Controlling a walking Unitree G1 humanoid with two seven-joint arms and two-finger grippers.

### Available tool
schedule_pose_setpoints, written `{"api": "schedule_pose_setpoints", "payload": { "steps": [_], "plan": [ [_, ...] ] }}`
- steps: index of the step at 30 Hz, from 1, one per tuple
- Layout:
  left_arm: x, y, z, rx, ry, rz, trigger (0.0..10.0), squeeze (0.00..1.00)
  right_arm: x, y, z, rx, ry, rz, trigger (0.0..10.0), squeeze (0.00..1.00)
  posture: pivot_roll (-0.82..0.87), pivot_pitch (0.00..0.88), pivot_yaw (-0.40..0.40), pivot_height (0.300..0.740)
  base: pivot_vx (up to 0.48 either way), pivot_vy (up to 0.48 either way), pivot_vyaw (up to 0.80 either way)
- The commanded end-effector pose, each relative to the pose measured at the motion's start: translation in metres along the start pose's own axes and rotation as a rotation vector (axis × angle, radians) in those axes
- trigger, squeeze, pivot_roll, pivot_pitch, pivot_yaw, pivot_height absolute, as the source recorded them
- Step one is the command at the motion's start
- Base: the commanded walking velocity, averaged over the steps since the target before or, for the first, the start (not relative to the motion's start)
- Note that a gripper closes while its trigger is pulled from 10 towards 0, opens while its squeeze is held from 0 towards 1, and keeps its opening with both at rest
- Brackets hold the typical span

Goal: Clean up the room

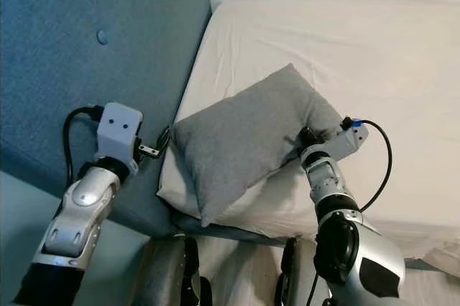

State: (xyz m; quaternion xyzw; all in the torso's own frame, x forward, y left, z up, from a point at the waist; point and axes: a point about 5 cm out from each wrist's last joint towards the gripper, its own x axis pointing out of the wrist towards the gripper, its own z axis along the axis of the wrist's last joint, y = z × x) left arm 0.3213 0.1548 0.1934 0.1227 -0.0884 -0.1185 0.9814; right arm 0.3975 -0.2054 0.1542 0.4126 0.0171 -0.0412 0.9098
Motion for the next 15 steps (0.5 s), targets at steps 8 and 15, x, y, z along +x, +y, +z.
{"api": "schedule_pose_setpoints", "payload": {
  "steps": [8,15],
  "plan": [
    [-0.039,-0.053,-0.077,-0.344,0.428,-0.165,10.0,0.0,0.0,0.005,-0.008,-0.072,0.055,0.029,0.0,0.0,0.26,0.387,0.048,0.596,0.0,0.0,0.0],
    [-0.046,-0.066,-0.091,-0.867,0.526,-0.024,10.0,1.0,0.0,0.005,-0.009,-0.074,0.058,0.033,0.0,0.0,0.25,0.393,0.04,0.596,0.0,0.0,0.0]
  ]
}}
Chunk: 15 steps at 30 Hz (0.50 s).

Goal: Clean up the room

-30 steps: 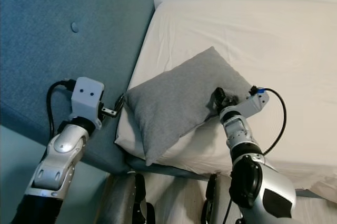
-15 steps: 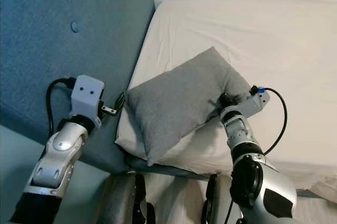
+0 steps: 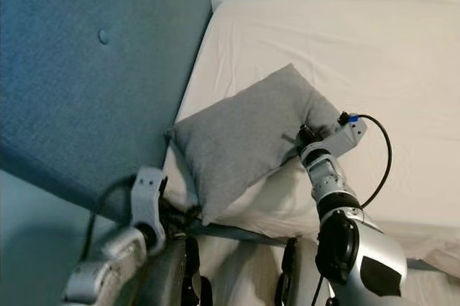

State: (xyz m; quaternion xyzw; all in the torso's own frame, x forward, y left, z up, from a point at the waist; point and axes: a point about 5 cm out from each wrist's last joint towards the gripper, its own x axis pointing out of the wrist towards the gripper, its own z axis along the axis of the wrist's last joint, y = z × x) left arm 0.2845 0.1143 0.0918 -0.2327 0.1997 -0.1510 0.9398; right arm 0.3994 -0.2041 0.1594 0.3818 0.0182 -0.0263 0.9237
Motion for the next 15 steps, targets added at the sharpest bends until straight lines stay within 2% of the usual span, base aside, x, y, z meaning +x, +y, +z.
{"api": "schedule_pose_setpoints", "payload": {
  "steps": [1,2,3,4,6,9,10,13,14,15],
  "plan": [
    [-0.001,0.015,-0.003,-0.215,0.0,0.053,10.0,1.0,-0.001,0.001,-0.012,-0.004,0.048,0.009,0.0,0.0,0.25,0.394,0.039,0.596,0.0,0.0,0.0],
    [-0.001,0.015,-0.003,-0.215,0.0,0.053,10.0,1.0,-0.001,0.001,-0.012,-0.004,0.048,0.009,0.0,0.0,0.25,0.394,0.039,0.596,0.0,0.0,0.0],
    [0.001,0.016,-0.002,-0.304,-0.021,0.047,10.0,1.0,-0.001,0.0,-0.013,-0.003,0.05,0.009,0.0,0.0,0.25,0.395,0.039,0.596,0.0,0.0,0.0],
    [0.001,0.016,-0.002,-0.304,-0.021,0.047,10.0,1.0,-0.001,0.0,-0.013,-0.003,0.05,0.009,0.0,0.0,0.25,0.395,0.039,0.596,0.0,0.0,0.0],
    [0.005,0.009,0.002,-0.453,-0.065,-0.003,10.0,1.0,-0.002,0.0,-0.014,-0.003,0.054,0.01,0.0,0.0,0.25,0.397,0.035,0.596,0.0,0.0,0.0],
    [0.006,0.006,0.003,-0.498,-0.078,-0.023,10.0,1.0,-0.002,0.0,-0.014,-0.003,0.055,0.011,0.0,0.0,0.25,0.397,0.035,0.596,0.0,0.0,0.0],
    [0.008,0.001,0.004,-0.548,-0.091,-0.043,10.0,1.0,-0.002,0.0,-0.014,-0.004,0.056,0.011,0.0,0.0,0.25,0.398,0.035,0.596,0.0,0.0,0.0],
    [0.013,-0.012,0.001,-0.553,-0.07,-0.086,10.0,1.0,-0.002,-0.002,-0.015,-0.006,0.059,0.01,0.0,0.0,0.24,0.397,0.034,0.596,0.0,0.0,0.0],
    [0.013,-0.012,0.001,-0.553,-0.07,-0.086,10.0,1.0,-0.002,-0.002,-0.015,-0.006,0.059,0.01,0.0,0.0,0.24,0.397,0.034,0.596,0.0,0.0,0.0],
    [0.014,-0.02,-0.002,-0.57,-0.056,-0.122,10.0,1.0,-0.003,-0.003,-0.015,-0.006,0.06,0.008,0.0,0.0,0.24,0.398,0.034,0.596,0.0,0.0,0.0]
  ]
}}
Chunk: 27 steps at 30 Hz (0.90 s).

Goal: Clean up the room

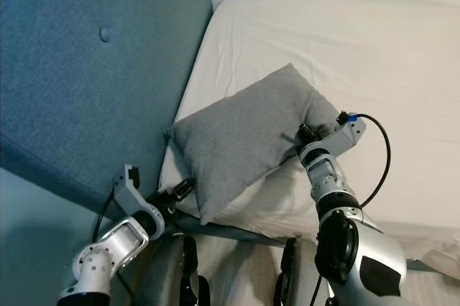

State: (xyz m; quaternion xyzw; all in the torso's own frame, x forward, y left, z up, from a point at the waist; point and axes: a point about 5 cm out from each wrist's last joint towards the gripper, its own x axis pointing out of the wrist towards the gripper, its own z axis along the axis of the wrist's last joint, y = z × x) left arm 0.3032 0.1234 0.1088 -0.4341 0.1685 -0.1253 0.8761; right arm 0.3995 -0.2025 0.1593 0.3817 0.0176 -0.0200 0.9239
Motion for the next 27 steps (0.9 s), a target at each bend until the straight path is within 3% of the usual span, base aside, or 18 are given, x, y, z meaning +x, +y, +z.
{"api": "schedule_pose_setpoints", "payload": {
  "steps": [1,3,5,6,9,12,13,14,15,18,23,25,27],
  "plan": [
    [0.004,-0.01,-0.035,-0.162,0.053,-0.035,10.0,1.0,-0.003,-0.004,-0.014,-0.005,0.057,-0.004,0.0,0.0,0.24,0.398,0.034,0.596,0.0,0.0,0.0],
    [0.004,-0.018,-0.041,-0.181,0.073,-0.071,10.0,1.0,-0.003,-0.004,-0.015,-0.004,0.058,-0.005,0.0,0.0,0.24,0.4,0.036,0.596,0.0,0.0,0.0],
    [0.004,-0.035,-0.049,-0.224,0.113,-0.143,10.0,1.0,-0.004,-0.006,-0.016,-0.002,0.062,-0.007,0.0,0.0,0.24,0.401,0.036,0.596,0.0,0.0,0.0],
    [0.004,-0.035,-0.049,-0.224,0.113,-0.143,10.0,1.0,-0.004,-0.006,-0.016,-0.002,0.062,-0.007,0.0,0.0,0.24,0.401,0.036,0.596,0.0,0.0,0.0],
    [0.003,-0.051,-0.062,-0.18,0.193,-0.211,10.0,1.0,-0.004,-0.006,-0.018,-0.001,0.065,-0.008,0.0,0.0,0.24,0.401,0.036,0.596,0.0,0.0,0.0],
    [0.002,-0.056,-0.072,-0.138,0.24,-0.223,10.0,0.96,-0.004,-0.007,-0.018,0.002,0.065,-0.009,0.0,0.0,0.24,0.402,0.036,0.596,0.0,0.0,0.0],
    [0.002,-0.058,-0.081,-0.11,0.277,-0.217,10.0,0.44,-0.004,-0.007,-0.018,0.004,0.066,-0.009,0.0,0.0,0.24,0.401,0.039,0.596,0.0,0.0,0.0],
    [0.002,-0.058,-0.081,-0.11,0.277,-0.217,10.0,0.44,-0.004,-0.007,-0.018,0.004,0.066,-0.009,0.0,0.0,0.24,0.401,0.039,0.596,0.0,0.0,0.0],
    [0.001,-0.061,-0.087,-0.13,0.291,-0.219,10.0,0.0,-0.005,-0.007,-0.019,0.007,0.067,-0.009,0.0,0.0,0.24,0.401,0.04,0.596,0.0,0.0,0.0],
    [0.001,-0.071,-0.089,-0.199,0.287,-0.252,10.0,0.0,-0.005,-0.007,-0.02,0.008,0.069,-0.008,0.0,0.0,0.24,0.402,0.04,0.596,0.0,0.0,0.0],
    [0.002,-0.082,-0.089,-0.169,0.295,-0.282,10.0,0.0,-0.005,-0.007,-0.021,0.007,0.073,-0.009,0.0,0.0,0.24,0.402,0.04,0.596,0.0,0.0,0.0],
    [0.003,-0.084,-0.09,-0.128,0.304,-0.271,10.0,0.0,-0.005,-0.007,-0.022,0.006,0.074,-0.009,0.0,0.0,0.24,0.402,0.04,0.596,0.0,0.0,0.0],
    [0.01,-0.071,-0.089,0.027,0.255,-0.157,10.0,0.0,-0.005,-0.006,-0.023,0.007,0.076,-0.008,0.0,0.0,0.23,0.407,0.038,0.596,0.0,0.0,0.0]
  ]
}}
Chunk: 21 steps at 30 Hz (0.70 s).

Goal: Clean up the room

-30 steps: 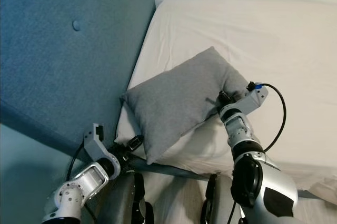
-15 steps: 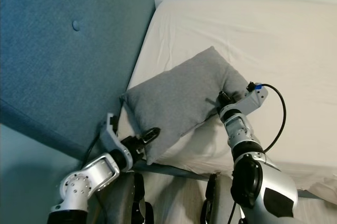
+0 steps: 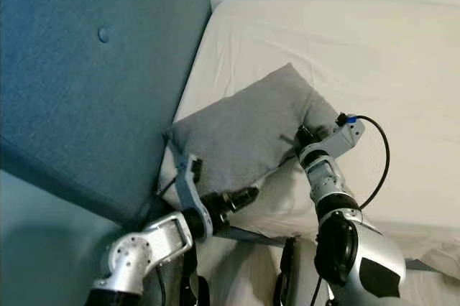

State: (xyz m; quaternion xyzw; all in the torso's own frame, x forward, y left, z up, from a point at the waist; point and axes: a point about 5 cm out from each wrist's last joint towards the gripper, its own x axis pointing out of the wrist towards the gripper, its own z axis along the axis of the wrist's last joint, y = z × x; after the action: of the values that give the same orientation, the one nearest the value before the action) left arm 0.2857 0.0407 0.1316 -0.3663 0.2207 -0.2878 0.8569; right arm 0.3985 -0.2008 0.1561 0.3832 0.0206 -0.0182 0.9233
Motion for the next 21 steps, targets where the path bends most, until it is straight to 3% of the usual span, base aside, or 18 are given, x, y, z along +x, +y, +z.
{"api": "schedule_pose_setpoints", "payload": {
  "steps": [1,2,3,5,6,8,9,10,11,13,17,19,21],
  "plan": [
    [0.01,-0.006,-0.033,-0.124,-0.012,0.05,10.0,0.0,-0.004,-0.005,-0.019,0.004,0.069,-0.009,0.0,0.0,0.23,0.407,0.038,0.596,0.0,0.0,0.0],
    [0.01,-0.006,-0.033,-0.124,-0.012,0.05,10.0,0.0,-0.004,-0.005,-0.019,0.004,0.069,-0.009,0.0,0.0,0.23,0.407,0.038,0.596,0.0,0.0,0.0],
    [0.008,0.007,-0.029,-0.048,-0.039,0.125,10.0,0.0,-0.004,-0.004,-0.02,0.006,0.07,-0.007,0.0,0.0,0.22,0.41,0.038,0.596,0.0,0.0,0.0],
    [0.001,0.034,-0.021,-0.006,-0.055,0.215,10.0,0.0,-0.003,-0.002,-0.021,0.013,0.072,-0.004,0.0,0.0,0.21,0.417,0.033,0.596,0.0,0.0,0.0],
    [-0.005,0.046,-0.017,-0.037,-0.055,0.238,10.0,0.86,-0.003,-0.001,-0.022,0.018,0.073,-0.003,0.0,0.0,0.19,0.42,0.027,0.596,0.0,0.0,0.0],
    [-0.008,0.053,-0.014,-0.064,-0.055,0.249,10.0,0.86,-0.003,0.0,-0.023,0.021,0.074,-0.002,0.0,0.0,0.18,0.42,0.026,0.596,0.0,0.0,0.0],
    [-0.015,0.063,-0.009,-0.11,-0.067,0.258,10.0,1.0,-0.003,0.0,-0.024,0.026,0.075,-0.001,0.0,0.0,0.16,0.416,0.018,0.596,0.0,0.0,0.0],
    [-0.022,0.073,-0.004,-0.176,-0.083,0.26,10.0,1.0,-0.003,0.001,-0.025,0.028,0.078,0.003,0.0,0.0,0.16,0.417,0.009,0.596,0.0,0.0,0.0],
    [-0.022,0.073,-0.004,-0.176,-0.083,0.26,10.0,1.0,-0.003,0.001,-0.025,0.028,0.078,0.003,0.0,0.0,0.16,0.417,0.009,0.596,0.0,0.0,0.0],
    [-0.031,0.085,0.003,-0.274,-0.113,0.244,10.0,1.0,-0.003,0.002,-0.026,0.026,0.085,0.008,0.0,0.0,0.15,0.418,0.002,0.596,0.0,0.0,0.0],
    [-0.035,0.089,0.006,-0.32,-0.138,0.224,10.0,1.0,-0.003,0.001,-0.027,0.021,0.091,0.009,0.0,0.0,0.14,0.415,-0.008,0.596,0.0,0.0,0.0],
    [-0.042,0.098,0.011,-0.434,-0.217,0.195,10.0,1.0,-0.004,0.0,-0.027,0.012,0.097,0.008,0.0,0.0,0.14,0.412,-0.012,0.596,0.0,0.0,0.0],
    [-0.044,0.103,0.014,-0.478,-0.262,0.201,10.0,1.0,-0.004,-0.001,-0.027,0.01,0.098,0.008,0.0,0.0,0.13,0.41,-0.012,0.596,0.0,0.0,0.0]
  ]
}}
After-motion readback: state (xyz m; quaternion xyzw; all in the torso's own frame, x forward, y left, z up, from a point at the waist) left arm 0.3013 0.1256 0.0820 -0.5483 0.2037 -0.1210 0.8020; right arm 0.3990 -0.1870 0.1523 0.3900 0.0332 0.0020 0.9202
